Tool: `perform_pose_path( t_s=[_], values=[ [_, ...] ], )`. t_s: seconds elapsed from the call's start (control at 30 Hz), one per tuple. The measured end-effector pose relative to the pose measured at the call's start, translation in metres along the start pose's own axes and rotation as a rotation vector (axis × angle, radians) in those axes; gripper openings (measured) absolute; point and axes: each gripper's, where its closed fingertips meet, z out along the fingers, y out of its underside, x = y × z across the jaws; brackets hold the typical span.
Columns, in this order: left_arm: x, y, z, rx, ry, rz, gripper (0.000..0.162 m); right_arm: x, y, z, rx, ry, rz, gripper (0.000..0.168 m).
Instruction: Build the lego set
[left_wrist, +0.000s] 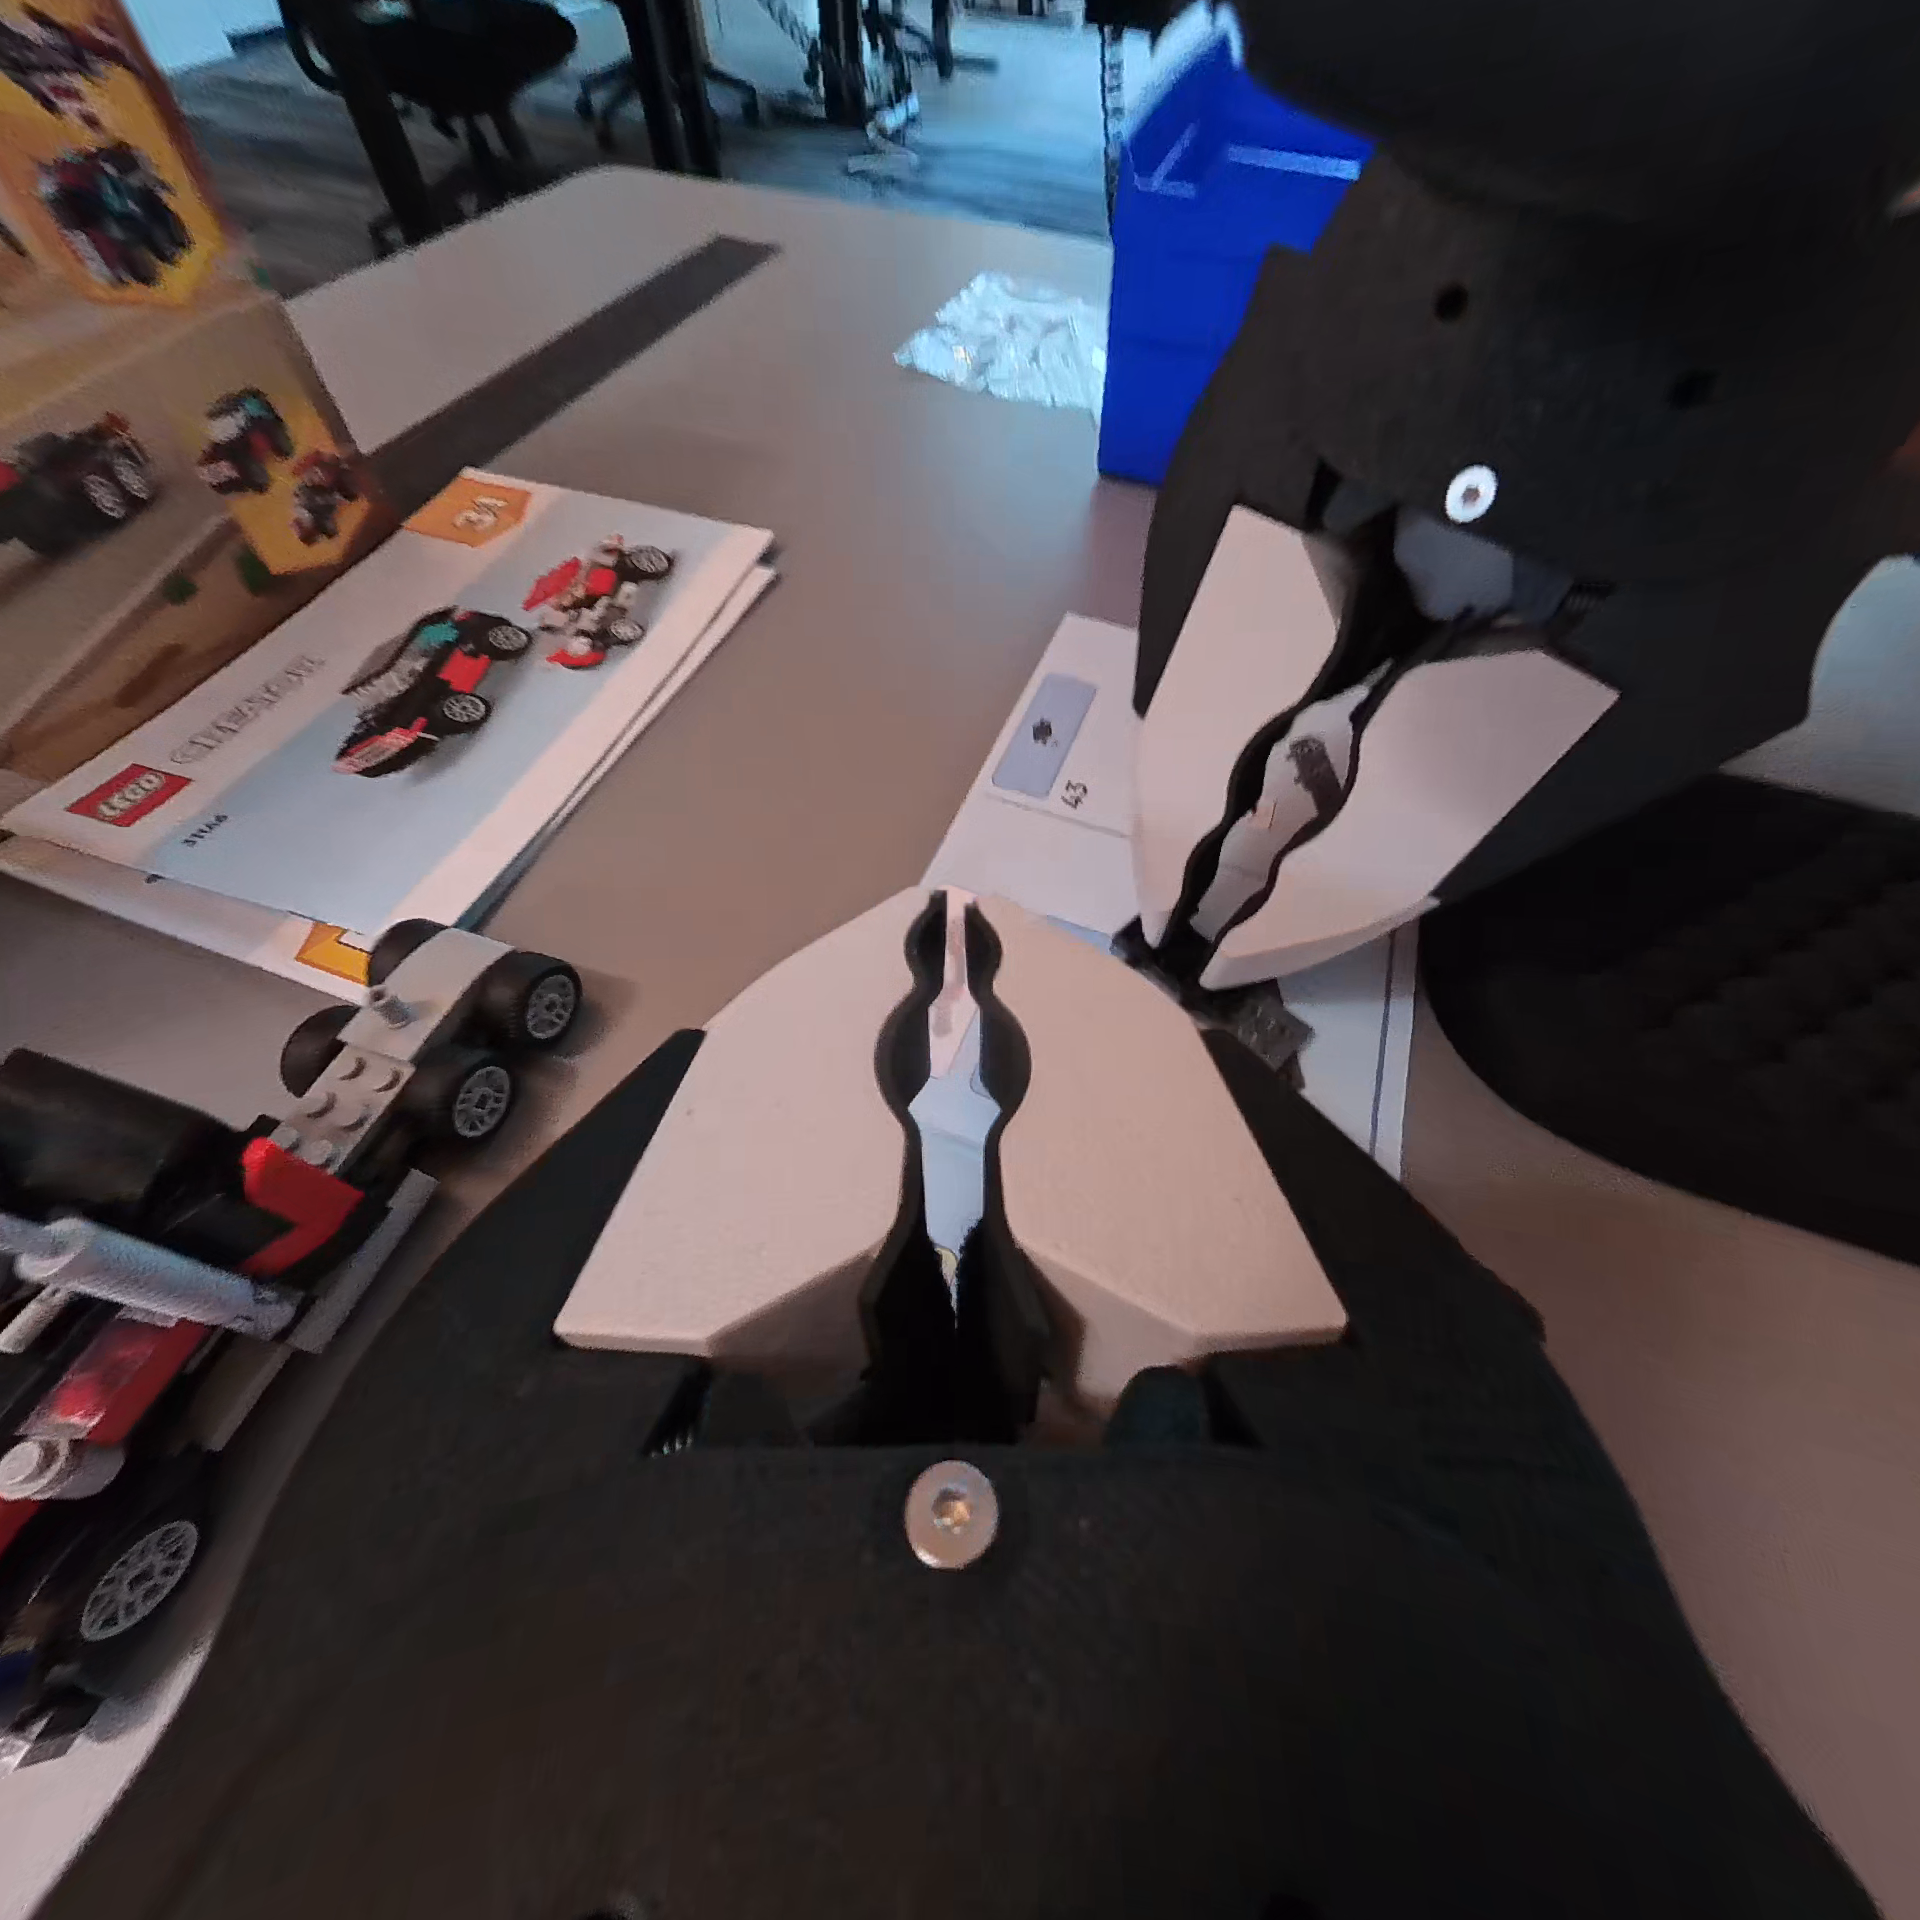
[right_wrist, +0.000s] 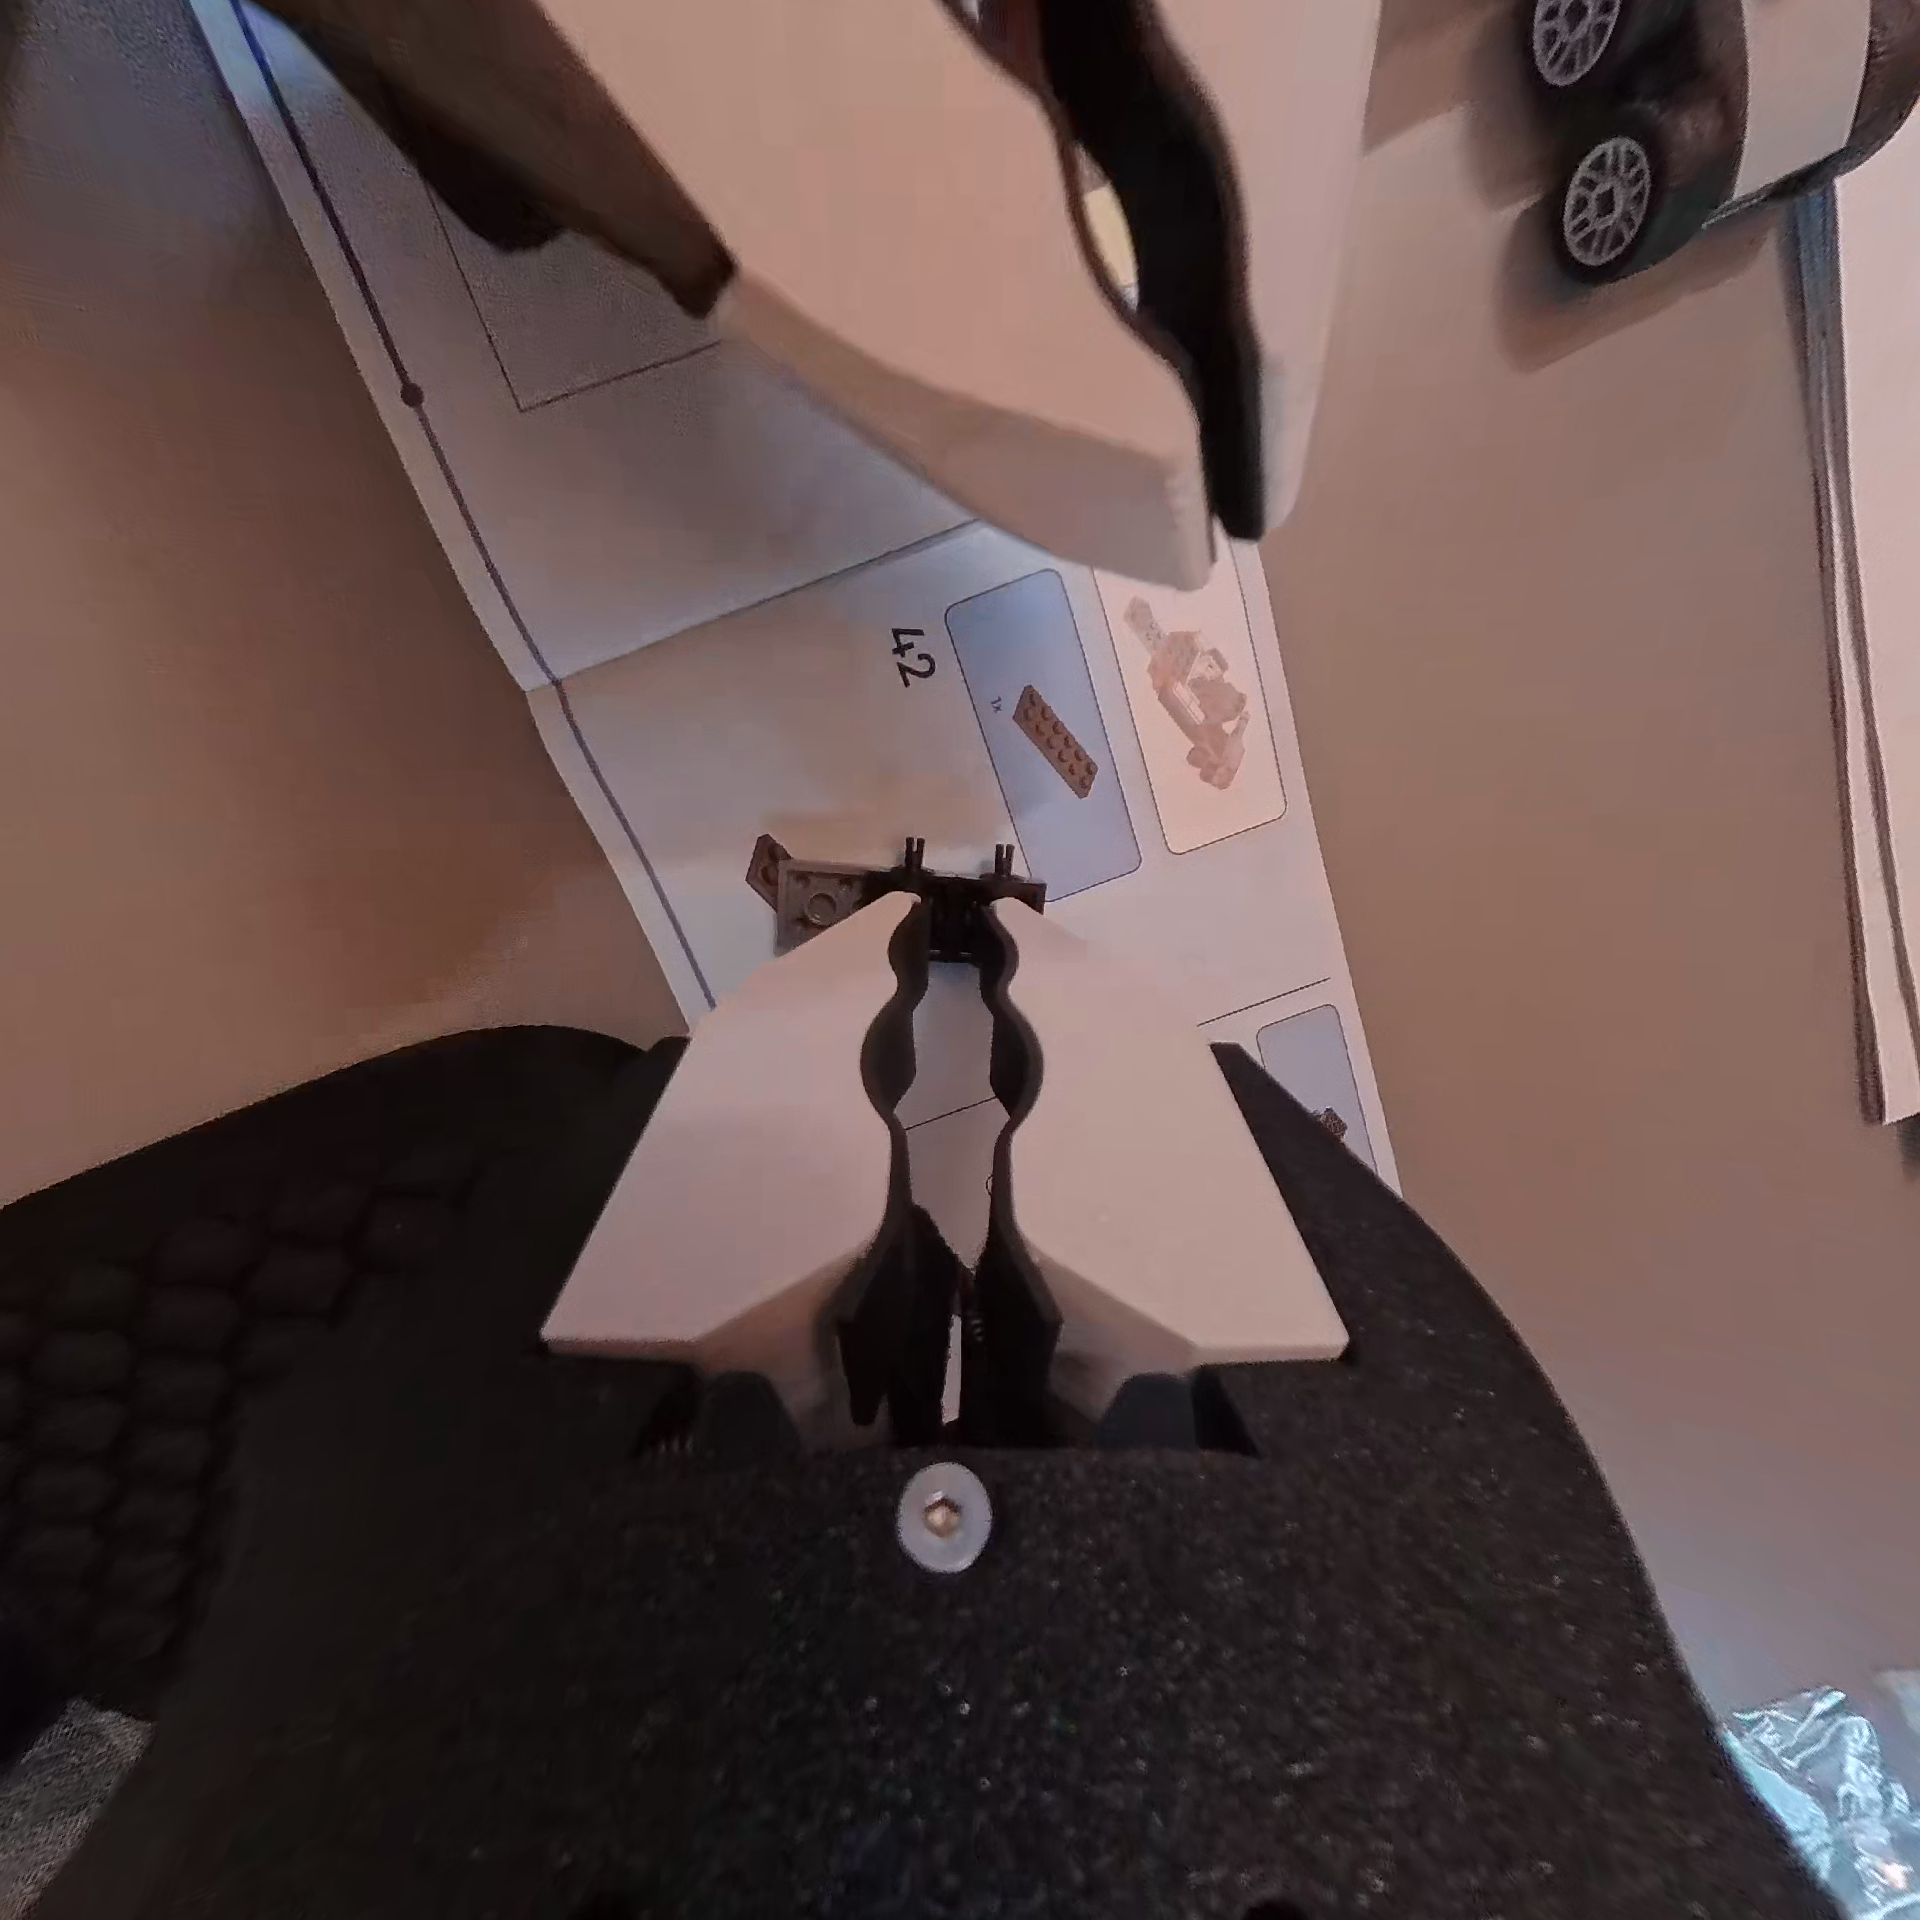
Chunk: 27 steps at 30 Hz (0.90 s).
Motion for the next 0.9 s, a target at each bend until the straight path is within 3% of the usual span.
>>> perform_pose_path(
  t_s=[0.17,0.23,0.4,0.57,0.67,0.77,0.9],
  values=[
    [-0.013,-0.014,-0.012,0.138,-0.028,-0.093,0.006,0.001,-0.001,-0.001,0.094,-0.062,-0.037,0.010],
    [-0.018,-0.018,-0.017,0.182,-0.040,-0.131,0.006,0.006,0.000,-0.010,0.140,-0.065,0.012,0.031],
    [-0.028,-0.021,-0.022,0.228,-0.059,-0.188,0.008,0.015,0.014,-0.038,0.176,-0.016,0.008,0.042],
    [-0.033,-0.022,-0.025,0.239,-0.091,-0.183,0.009,-0.004,0.006,-0.012,0.195,-0.092,0.058,0.057],
    [-0.046,-0.034,-0.040,0.324,-0.202,-0.137,0.009,-0.001,0.006,0.003,0.171,-0.031,0.036,0.059],
    [-0.057,-0.045,-0.058,0.407,-0.294,-0.087,0.009,0.001,0.003,0.003,0.205,-0.040,0.019,0.050],
    [-0.076,-0.047,-0.080,0.411,-0.428,-0.010,0.009,0.047,0.002,0.004,0.224,0.042,0.133,0.050]
  ],
)
